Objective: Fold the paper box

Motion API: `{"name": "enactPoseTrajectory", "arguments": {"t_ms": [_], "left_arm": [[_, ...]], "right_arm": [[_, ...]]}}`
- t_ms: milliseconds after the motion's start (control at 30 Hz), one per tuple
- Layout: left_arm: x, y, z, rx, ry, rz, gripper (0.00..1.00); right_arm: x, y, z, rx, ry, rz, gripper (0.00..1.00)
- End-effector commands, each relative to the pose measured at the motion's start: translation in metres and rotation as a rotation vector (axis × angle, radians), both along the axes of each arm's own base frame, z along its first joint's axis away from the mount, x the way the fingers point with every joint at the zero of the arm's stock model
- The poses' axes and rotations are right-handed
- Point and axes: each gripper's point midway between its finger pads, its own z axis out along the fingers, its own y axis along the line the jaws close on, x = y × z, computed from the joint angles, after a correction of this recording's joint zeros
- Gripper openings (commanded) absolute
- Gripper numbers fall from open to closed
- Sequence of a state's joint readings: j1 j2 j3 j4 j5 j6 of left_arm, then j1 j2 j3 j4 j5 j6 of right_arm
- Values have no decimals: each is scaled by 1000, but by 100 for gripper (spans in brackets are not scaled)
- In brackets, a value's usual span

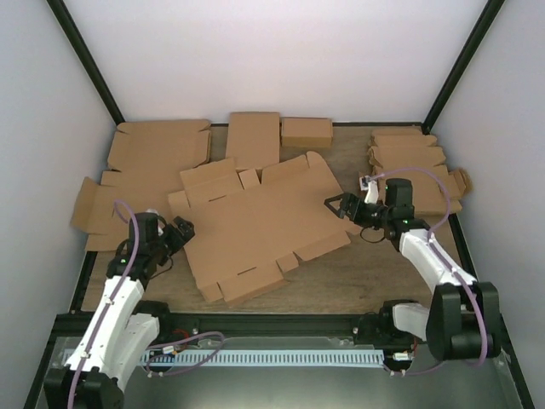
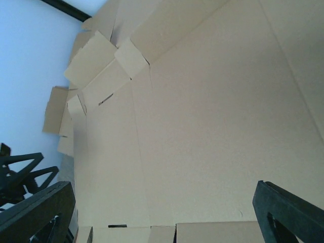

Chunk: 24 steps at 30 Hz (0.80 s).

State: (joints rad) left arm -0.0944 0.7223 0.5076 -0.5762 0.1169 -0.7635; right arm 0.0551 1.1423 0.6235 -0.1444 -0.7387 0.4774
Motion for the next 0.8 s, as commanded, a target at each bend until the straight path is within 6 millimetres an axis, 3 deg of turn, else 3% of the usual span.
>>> {"name": "enactPoseTrajectory", "arguments": {"t_ms": [0, 200, 567, 667, 767], "left_arm": [[9, -8, 0, -97, -99, -1, 100], [5, -9, -30, -123, -73, 14, 100], [7, -25, -55, -170, -45, -65, 91], [8, -31, -61, -171, -7, -109, 79], [14, -35, -50, -155, -15, -158, 54]], "right_arm": [[6, 19, -4, 47, -22, 106, 100], [11, 33, -36, 53, 56, 149, 98], [1, 35, -82, 11, 143, 155, 97], [-2, 33, -93, 3, 165, 143, 97], [-9, 32, -105, 5, 203, 137, 97]]}}
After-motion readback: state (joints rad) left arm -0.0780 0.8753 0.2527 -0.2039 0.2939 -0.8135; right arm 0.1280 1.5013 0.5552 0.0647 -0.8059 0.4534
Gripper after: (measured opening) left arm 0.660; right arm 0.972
